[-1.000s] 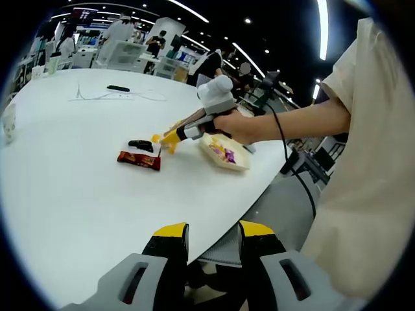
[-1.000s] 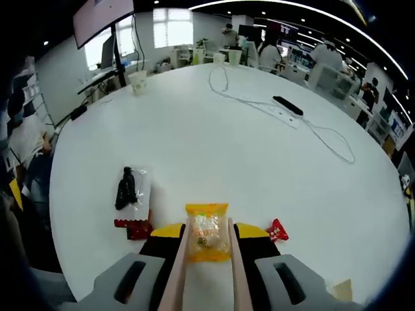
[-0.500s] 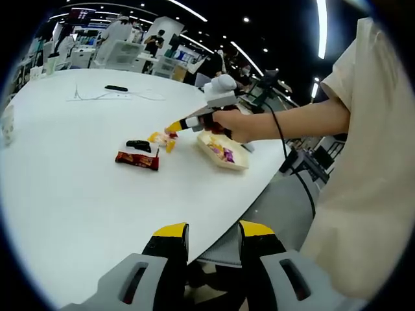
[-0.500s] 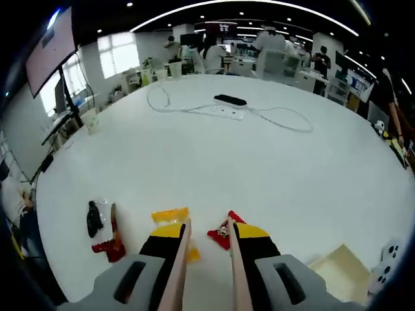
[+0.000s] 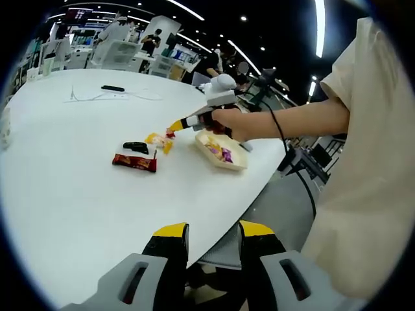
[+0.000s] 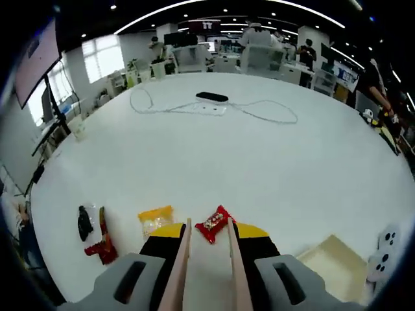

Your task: Place the target food into the container with the food tongs after gripping and lifting it, then release it inside without dropping or visibly crushing the food.

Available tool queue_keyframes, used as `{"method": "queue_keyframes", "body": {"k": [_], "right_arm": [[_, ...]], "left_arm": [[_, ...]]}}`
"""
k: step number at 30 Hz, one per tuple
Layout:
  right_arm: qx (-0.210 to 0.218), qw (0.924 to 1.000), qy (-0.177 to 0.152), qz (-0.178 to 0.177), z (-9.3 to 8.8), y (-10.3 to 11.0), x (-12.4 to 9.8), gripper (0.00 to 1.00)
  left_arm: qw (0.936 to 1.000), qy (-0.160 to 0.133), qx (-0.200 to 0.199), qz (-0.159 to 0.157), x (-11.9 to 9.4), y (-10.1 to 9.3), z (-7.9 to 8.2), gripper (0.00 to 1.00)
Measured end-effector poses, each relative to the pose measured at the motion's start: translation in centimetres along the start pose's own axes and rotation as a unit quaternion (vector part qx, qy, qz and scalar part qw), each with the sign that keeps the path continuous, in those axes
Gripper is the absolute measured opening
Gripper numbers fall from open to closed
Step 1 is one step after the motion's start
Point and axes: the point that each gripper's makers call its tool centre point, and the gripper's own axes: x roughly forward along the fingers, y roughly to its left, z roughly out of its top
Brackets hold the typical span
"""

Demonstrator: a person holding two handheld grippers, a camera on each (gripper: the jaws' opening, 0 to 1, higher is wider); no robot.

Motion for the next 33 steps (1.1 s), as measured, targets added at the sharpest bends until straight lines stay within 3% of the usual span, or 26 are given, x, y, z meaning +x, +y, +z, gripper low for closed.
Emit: {"method": "queue_keyframes", "body": {"k": [14,33], "right_arm": [[-0.011,0.9999,0.005,0.004,0.2,0.7,1.0,0.28],[-0.042,0.9989,0.022,0.001,-0.4,0.6,1.4,0.2]], "left_arm": [[1.0,0.005,0.0,0.003,-0.3,0.1,-0.3,0.29],[1.0,0.006,-0.003,0.005,-0.4,0.2,-0.4,0.29]]}}
